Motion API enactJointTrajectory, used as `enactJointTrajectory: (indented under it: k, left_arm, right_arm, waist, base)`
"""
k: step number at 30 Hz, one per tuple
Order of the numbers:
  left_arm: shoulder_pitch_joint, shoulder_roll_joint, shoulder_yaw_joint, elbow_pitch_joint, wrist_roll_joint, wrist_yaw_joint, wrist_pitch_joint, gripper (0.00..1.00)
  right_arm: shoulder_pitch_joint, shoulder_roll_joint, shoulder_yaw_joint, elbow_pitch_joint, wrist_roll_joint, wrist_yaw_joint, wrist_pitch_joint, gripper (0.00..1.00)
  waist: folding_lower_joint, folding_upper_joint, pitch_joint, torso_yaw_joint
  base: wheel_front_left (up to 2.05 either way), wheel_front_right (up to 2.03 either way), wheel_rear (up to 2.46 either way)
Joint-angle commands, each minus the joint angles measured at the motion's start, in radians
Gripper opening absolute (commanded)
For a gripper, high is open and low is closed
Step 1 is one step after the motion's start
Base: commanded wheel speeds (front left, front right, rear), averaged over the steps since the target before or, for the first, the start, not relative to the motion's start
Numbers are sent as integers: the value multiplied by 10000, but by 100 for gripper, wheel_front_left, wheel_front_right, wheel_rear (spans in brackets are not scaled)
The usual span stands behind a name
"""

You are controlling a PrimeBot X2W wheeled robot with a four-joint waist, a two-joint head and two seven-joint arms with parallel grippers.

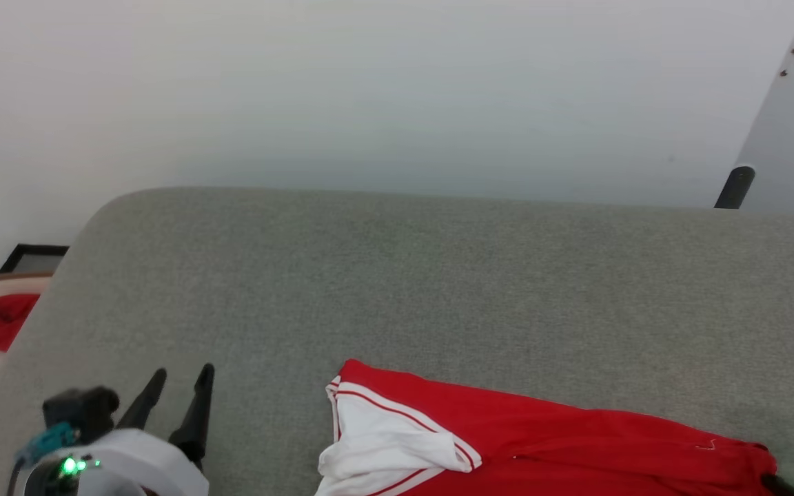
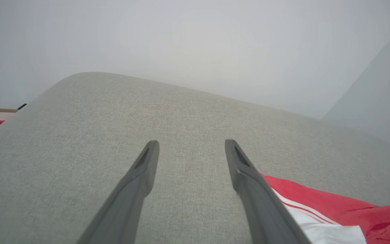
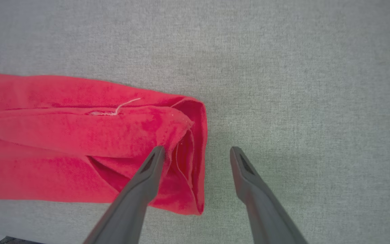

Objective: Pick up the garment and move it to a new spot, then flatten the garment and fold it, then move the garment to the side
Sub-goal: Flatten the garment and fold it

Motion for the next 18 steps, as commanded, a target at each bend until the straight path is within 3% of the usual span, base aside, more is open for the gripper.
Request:
enactJointTrajectory:
  k: [1, 9, 18]
  left_arm:
    - [402, -215, 463, 27, 389, -133, -28, 100]
    - [1440, -1147, 2207, 365, 1814, -764, -31, 100]
    - [1653, -1911, 3178, 826, 2606, -1398, -32, 100]
  right_arm:
    - [43, 57, -31, 115, 34, -8, 73, 100]
    - [-280, 101, -7, 823, -45, -8, 295, 100]
    - [-931, 102, 360, 2048, -96, -10, 191, 100]
  waist:
    - [0, -1, 141, 142]
    - [0, -1, 497, 435]
    - [0, -1, 823, 731]
  base:
    - [0, 0, 0]
    - [0, 0, 0]
    - [0, 0, 0]
